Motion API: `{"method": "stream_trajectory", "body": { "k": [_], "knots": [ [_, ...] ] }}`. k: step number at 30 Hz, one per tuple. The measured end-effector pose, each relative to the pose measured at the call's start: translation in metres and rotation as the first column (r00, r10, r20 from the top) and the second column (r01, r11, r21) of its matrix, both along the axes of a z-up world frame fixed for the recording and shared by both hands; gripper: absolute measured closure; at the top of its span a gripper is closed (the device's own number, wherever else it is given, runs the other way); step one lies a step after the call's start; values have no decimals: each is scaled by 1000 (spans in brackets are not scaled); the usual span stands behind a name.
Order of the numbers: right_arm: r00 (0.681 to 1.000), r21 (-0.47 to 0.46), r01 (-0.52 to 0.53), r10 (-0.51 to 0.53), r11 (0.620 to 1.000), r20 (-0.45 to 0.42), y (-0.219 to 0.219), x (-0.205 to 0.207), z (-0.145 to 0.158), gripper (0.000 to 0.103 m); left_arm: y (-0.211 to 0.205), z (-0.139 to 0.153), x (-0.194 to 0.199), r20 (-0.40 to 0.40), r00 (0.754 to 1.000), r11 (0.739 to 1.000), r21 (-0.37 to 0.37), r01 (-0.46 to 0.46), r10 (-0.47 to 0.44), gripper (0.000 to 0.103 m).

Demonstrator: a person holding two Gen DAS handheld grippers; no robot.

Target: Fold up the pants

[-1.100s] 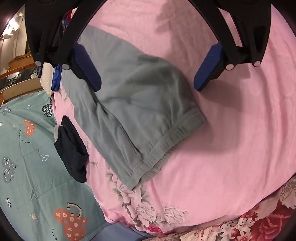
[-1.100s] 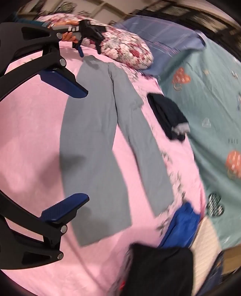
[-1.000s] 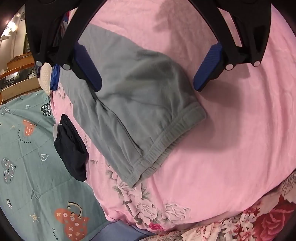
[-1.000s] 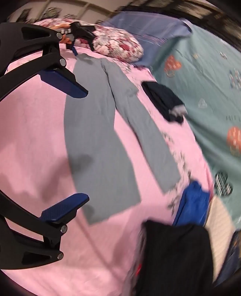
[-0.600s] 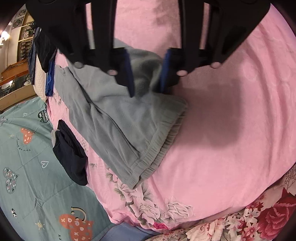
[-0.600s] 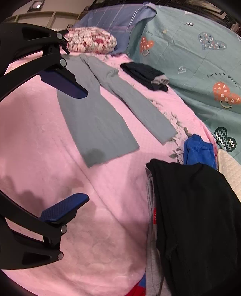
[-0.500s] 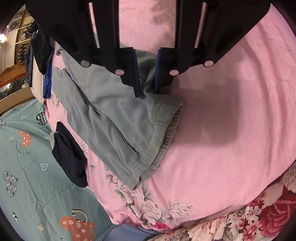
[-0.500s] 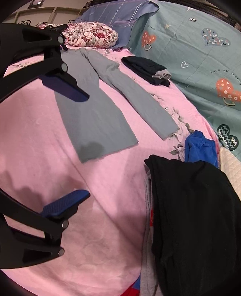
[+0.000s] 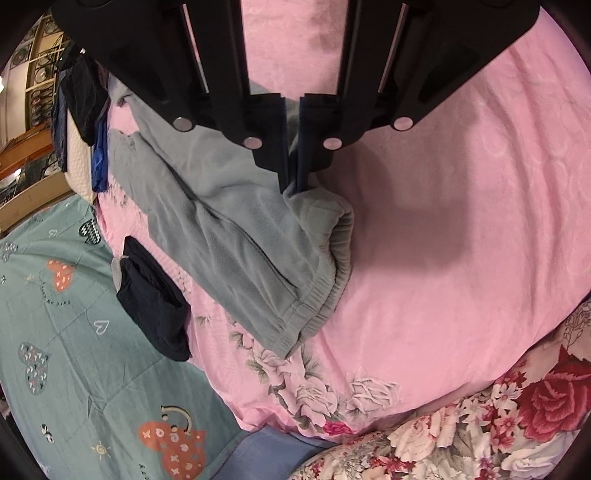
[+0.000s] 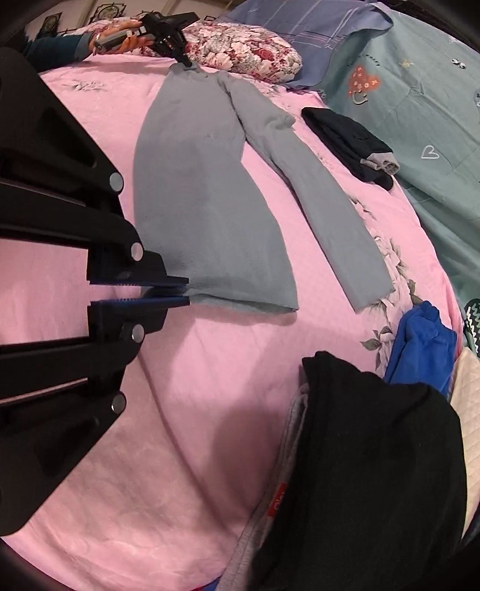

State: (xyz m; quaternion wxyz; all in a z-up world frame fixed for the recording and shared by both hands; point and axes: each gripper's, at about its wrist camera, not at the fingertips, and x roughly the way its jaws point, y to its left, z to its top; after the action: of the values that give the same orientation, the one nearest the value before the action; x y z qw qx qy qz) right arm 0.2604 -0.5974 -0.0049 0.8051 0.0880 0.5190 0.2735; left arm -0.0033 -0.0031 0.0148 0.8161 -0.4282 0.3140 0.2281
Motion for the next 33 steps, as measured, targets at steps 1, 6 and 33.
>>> {"method": "stream_trajectory", "body": {
  "k": [1, 6, 33],
  "knots": [
    [1000, 2, 1, -1, 1000, 10, -1, 0, 2, 99, 0, 3, -3, 4, 1000, 1000, -1, -7, 7, 99],
    [998, 20, -11, 9, 1000, 61, -14, 1, 28, 99, -2, 29, -23, 65, 997, 1000, 4, -28, 28, 100],
    [996, 33, 65, -67, 997, 59, -101, -44, 52, 89, -28, 32, -151, -125, 982, 981, 150, -124, 143, 54]
  ]
}}
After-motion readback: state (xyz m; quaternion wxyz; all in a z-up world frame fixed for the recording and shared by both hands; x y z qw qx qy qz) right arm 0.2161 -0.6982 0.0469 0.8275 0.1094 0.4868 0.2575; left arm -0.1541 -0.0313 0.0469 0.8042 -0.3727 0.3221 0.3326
